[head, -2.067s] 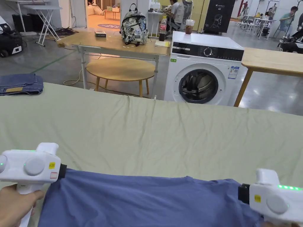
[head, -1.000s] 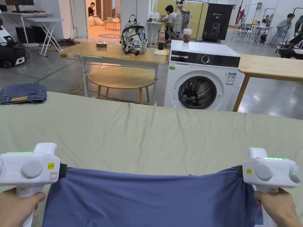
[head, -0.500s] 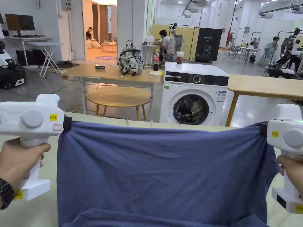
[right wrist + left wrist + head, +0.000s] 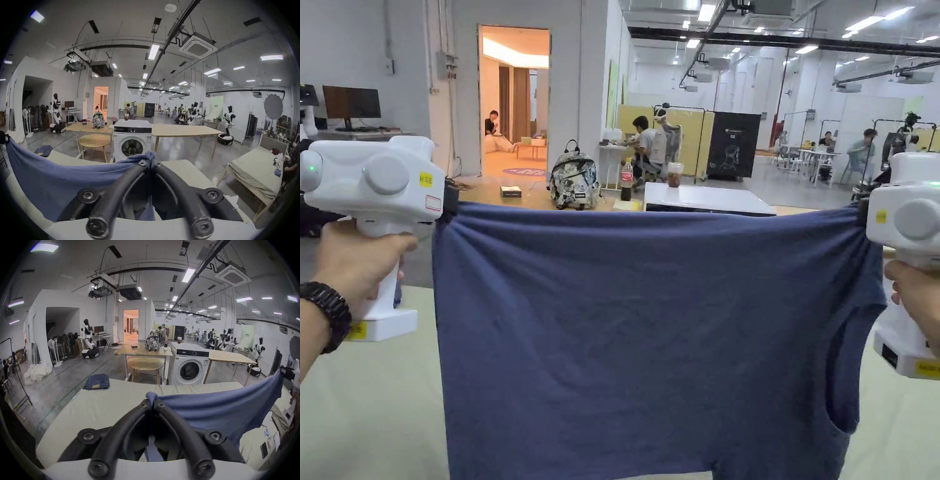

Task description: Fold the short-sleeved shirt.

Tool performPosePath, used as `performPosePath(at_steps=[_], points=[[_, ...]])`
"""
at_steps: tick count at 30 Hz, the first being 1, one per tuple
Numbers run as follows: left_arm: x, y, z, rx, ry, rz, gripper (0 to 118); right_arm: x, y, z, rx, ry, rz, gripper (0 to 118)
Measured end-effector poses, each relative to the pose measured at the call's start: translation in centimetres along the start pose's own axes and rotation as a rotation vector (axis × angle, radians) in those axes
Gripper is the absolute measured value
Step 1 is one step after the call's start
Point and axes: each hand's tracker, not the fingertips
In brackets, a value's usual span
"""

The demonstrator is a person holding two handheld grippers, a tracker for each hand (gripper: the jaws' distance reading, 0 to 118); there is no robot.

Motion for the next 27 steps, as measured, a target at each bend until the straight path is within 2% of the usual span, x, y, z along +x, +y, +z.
performPosePath(at_steps=[14,20,27], points=[[1.2,10.7,-1.3,0.158,0.076,0.046,0,-1.8,10.1,-4.3,0.124,-0.055,0.02,0],[2.0,10.3,-1.1,0.166,0.088,0.027,0,-1.6,9.9,-4.9,0.153,-0.058,0.018,0],[2.6,4.4,-1.3,0.128,0.093,0.003,0,-1.3,3.9,-3.3,0.121,-0.054,0.053,0]])
